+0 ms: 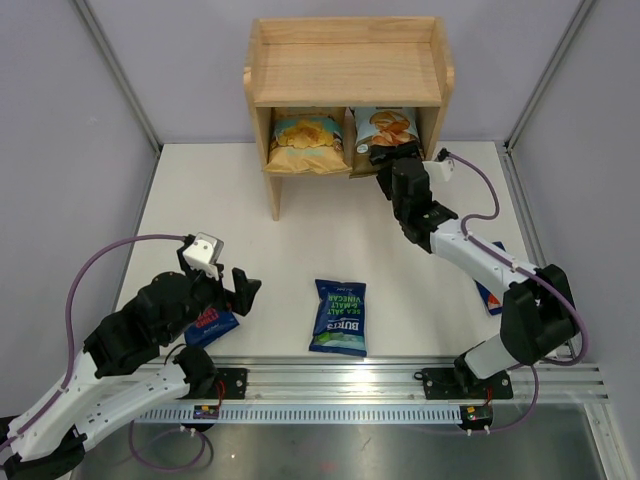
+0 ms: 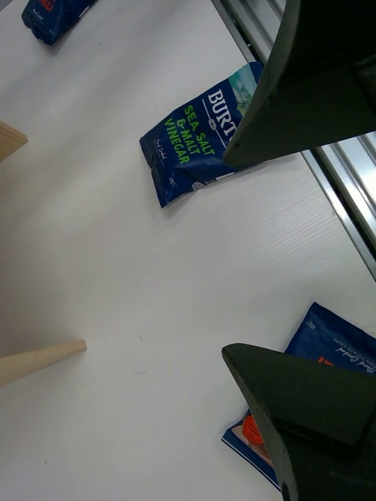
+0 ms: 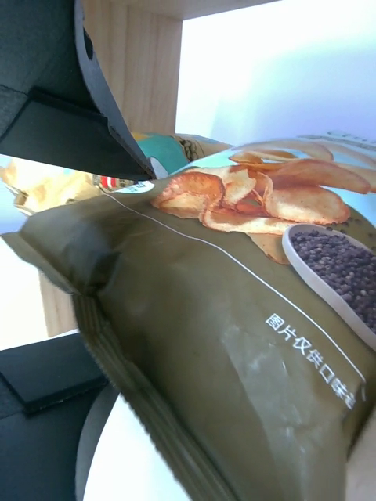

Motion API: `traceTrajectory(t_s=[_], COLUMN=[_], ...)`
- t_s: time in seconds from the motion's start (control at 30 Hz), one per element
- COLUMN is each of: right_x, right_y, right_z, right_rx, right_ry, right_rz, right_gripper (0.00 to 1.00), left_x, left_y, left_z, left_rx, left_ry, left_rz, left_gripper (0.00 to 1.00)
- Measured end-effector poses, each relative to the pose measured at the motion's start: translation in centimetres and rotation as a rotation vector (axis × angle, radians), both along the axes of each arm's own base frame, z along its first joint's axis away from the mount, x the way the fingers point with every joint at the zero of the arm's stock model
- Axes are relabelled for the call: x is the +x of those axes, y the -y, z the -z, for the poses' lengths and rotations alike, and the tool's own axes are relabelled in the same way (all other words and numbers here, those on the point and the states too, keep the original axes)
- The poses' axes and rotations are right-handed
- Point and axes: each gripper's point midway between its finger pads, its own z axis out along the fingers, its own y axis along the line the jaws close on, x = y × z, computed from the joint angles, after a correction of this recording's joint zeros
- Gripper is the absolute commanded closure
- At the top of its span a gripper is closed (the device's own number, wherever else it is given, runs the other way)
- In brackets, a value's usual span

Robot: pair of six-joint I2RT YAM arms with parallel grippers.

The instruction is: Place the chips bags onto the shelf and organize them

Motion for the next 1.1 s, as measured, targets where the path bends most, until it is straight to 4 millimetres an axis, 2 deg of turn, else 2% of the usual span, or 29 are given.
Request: traceTrajectory(t_s=[0.1,0.2,0.33,0.37,0.47,0.6,0.87,1.0,1.03,1.1], right_x=[-0.6,-1.3,-1.8,-1.8,-1.8,-1.6,-0.4,-0.1,-0.1,-0.2], right_y=[0.5,1.1,1.1,1.1,0.8,0.6,0.5,0.5,0.4,0.4], right_z=[-0.5,-0.8,-0.5,-0.4,-0.5,-0.8,0.2,0.3,0.3,0.4], right_rx=[0.007,0.019,0.041,0.044,0.066,0.080,0.077,0.080,0.081,0.085], right_ry=[0.000,0.005,0.000,-0.003,0.005,0.021,0.012,0.007,0.006,0.005], right_rz=[-0.010,-0.011,-0.022,-0.023,-0.034,-0.035,-0.027,-0.030,-0.034,-0.037], right_gripper=[0.22,0.29,0.45,0.53,0.62,0.64,0.62,0.51,0.44,0.41], left_x=[0.0,0.0,0.0,0.0,0.0,0.0,0.0,0.0,0.0,0.0], left_y=[0.0,0.0,0.0,0.0,0.0,0.0,0.0,0.0,0.0,0.0], left_z=[0.0,0.0,0.0,0.0,0.0,0.0,0.0,0.0,0.0,0.0], left_rx=[0.000,0.000,0.000,0.000,0.000,0.000,0.000,0.000,0.000,0.000], left_ry=[0.000,0.000,0.000,0.000,0.000,0.000,0.000,0.000,0.000,0.000], left_rz=[0.000,0.000,0.000,0.000,0.000,0.000,-0.001,-0.001,-0.001,-0.001], left_gripper=[0.01,0.01,0.01,0.01,0.01,0.01,0.01,0.01,0.01,0.01])
